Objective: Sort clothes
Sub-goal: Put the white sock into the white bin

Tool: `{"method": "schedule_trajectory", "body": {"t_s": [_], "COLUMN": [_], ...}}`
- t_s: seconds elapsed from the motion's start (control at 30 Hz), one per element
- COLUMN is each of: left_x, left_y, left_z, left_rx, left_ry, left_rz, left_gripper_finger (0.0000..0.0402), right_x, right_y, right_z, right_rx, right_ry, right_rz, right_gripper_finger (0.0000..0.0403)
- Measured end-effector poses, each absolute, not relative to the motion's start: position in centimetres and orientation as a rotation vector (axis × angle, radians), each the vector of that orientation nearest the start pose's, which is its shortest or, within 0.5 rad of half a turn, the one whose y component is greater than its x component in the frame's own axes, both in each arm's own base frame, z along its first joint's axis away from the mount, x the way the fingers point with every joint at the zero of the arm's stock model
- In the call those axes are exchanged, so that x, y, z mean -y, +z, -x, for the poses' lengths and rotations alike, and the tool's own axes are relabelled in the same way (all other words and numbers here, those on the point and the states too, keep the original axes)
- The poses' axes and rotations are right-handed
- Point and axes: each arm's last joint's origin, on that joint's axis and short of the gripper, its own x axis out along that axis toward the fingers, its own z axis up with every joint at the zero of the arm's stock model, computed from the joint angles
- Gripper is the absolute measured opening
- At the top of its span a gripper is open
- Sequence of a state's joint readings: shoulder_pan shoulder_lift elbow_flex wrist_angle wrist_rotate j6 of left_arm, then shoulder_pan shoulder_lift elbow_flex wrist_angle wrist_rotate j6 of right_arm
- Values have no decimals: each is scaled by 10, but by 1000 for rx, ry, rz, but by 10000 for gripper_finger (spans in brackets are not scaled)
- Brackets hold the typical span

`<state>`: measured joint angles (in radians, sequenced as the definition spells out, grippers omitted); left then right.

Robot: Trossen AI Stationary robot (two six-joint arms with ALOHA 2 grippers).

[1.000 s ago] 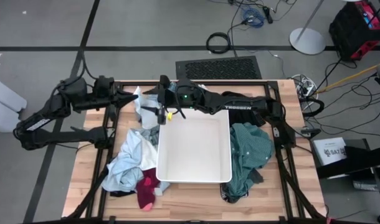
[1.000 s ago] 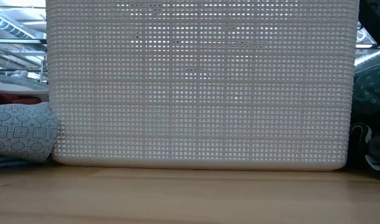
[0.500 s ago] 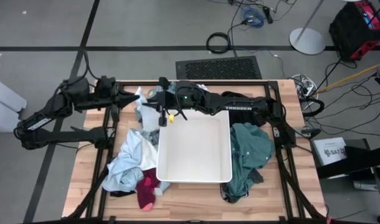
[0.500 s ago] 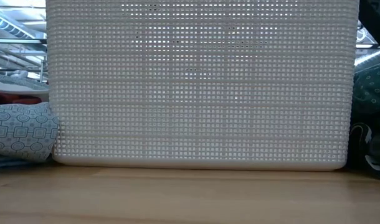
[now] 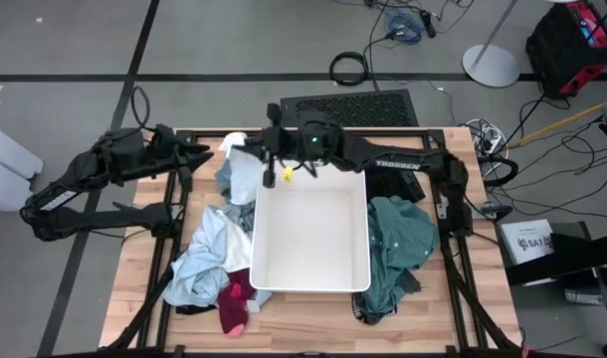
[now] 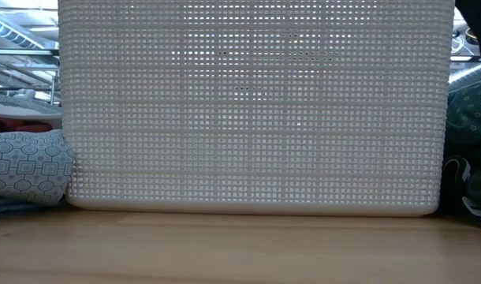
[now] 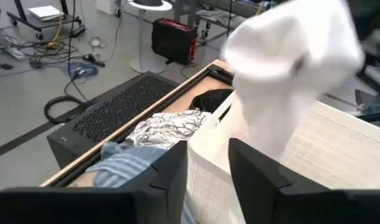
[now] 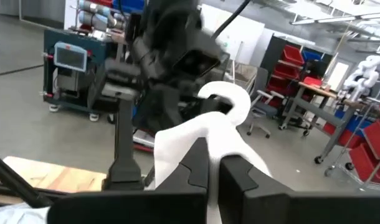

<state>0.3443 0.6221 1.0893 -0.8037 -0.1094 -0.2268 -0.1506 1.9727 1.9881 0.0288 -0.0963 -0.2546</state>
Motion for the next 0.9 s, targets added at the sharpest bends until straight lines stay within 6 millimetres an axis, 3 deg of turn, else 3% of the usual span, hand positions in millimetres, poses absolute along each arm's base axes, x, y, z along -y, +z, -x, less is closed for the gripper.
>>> {"method": "schedule_trajectory", "body": {"t_s": [0.27,0.4,0.63,0.9], "left_x": [-32,-33,-35,-34], "left_y": [363,343,330,328], "left_z": [-79,-82,-88,-89], "left_rx": [-339,-379,-357,-375], "left_ry": [499,508,511,474], "left_rz": [302,326,349,408], "left_gripper_finger": [148,148,148,148], "right_x": [58,52,40,14], "right_y": [458,467,454,416], "right_z": [-405,-372,-343,-347], "right_rx": [-58,-202,-491,-816], "right_ry": [-44,-10,32,88], "right_rz": [232,164,30,-59], "right_gripper_finger": [0,0,0,0]}}
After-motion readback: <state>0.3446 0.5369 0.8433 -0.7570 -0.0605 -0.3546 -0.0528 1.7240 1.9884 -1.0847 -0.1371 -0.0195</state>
